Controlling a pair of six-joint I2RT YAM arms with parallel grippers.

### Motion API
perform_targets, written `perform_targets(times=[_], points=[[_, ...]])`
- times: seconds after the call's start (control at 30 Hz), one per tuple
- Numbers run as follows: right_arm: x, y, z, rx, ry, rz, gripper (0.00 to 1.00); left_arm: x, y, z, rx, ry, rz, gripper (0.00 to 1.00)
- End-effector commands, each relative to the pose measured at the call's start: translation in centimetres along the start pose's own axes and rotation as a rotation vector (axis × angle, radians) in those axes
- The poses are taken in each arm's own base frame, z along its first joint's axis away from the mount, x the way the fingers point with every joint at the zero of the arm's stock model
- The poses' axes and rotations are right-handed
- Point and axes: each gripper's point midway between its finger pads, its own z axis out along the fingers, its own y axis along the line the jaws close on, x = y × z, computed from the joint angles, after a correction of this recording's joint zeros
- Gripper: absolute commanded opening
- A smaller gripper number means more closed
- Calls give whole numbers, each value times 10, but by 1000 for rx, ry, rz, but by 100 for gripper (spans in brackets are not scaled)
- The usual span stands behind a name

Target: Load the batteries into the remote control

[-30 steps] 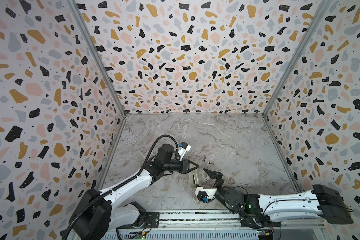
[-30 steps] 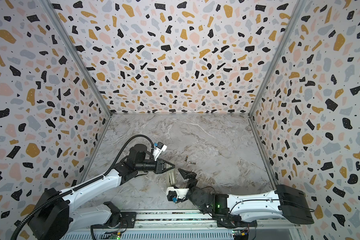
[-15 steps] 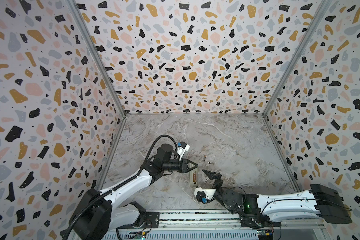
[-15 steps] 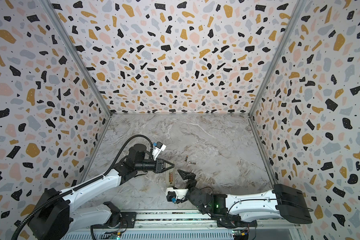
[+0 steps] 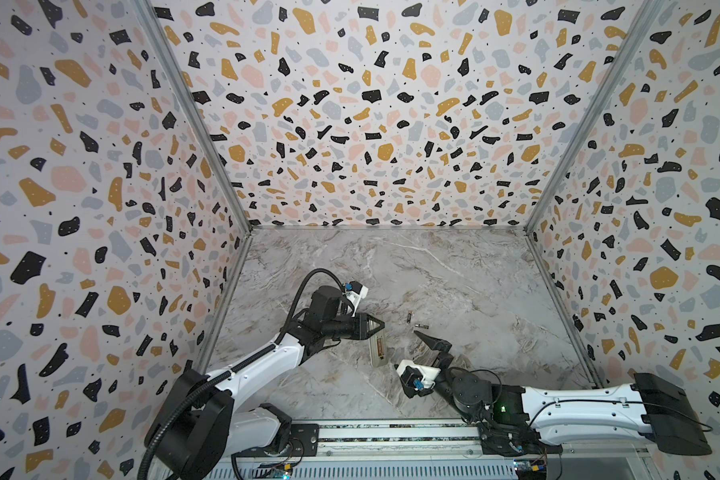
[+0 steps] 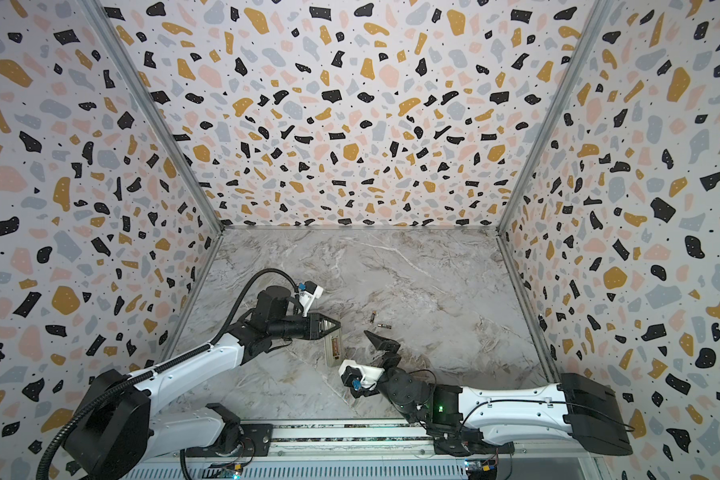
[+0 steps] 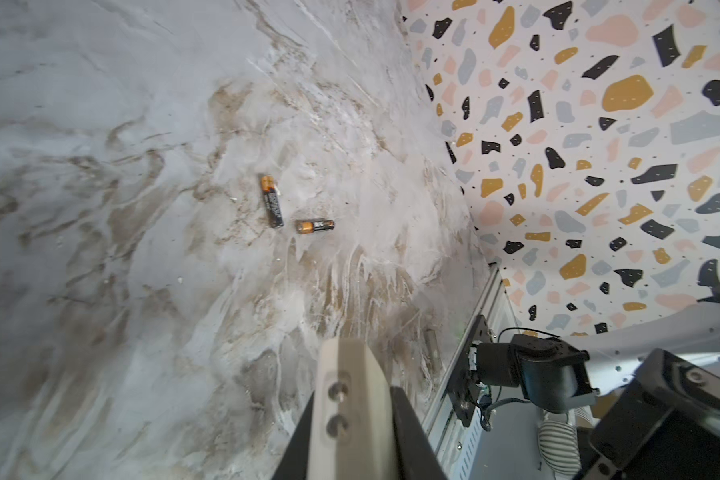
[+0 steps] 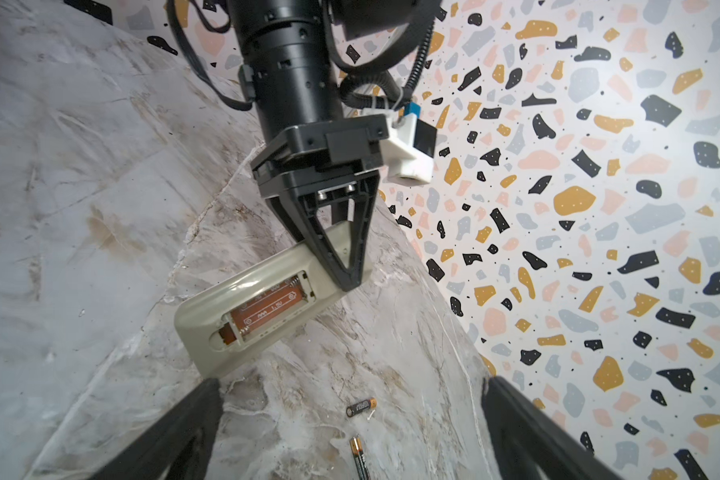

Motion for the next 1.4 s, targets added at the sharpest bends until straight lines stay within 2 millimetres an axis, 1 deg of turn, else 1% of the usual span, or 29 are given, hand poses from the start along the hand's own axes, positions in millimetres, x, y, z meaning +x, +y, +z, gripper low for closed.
perform_targets(times=[0.0,0.17,0.23,0.4,0.53,0.63,0.77,0.93,1.03,1.2,1.37], points=[[-1,-11,0,19,34,167,100,-8,11,-3,-64,-38,36,0],[11,-18,0,36,140,302,99,-13,17,-6,-95,-65,46,0],[17,-23,-1,60,197,361,99,-14,20,-5,-108,-73,50,0],[32,-29,-7,75,325,559,98,-17,30,-8,-161,-99,49,0],[47,-30,-17,93,426,623,98,-23,34,-13,-196,-143,62,0],[63,-34,-16,121,497,643,97,-24,35,-11,-187,-152,53,0],[79,-42,-6,130,547,669,94,-26,32,-10,-154,-181,37,0],[101,-49,10,88,589,681,83,-24,25,-8,-86,-208,25,0],[115,-55,19,70,604,680,80,-21,26,-7,-75,-206,17,0],[140,-64,33,49,637,678,76,-15,20,-6,-34,-203,23,0],[157,-64,50,0,661,667,73,-7,16,0,-11,-178,26,0]])
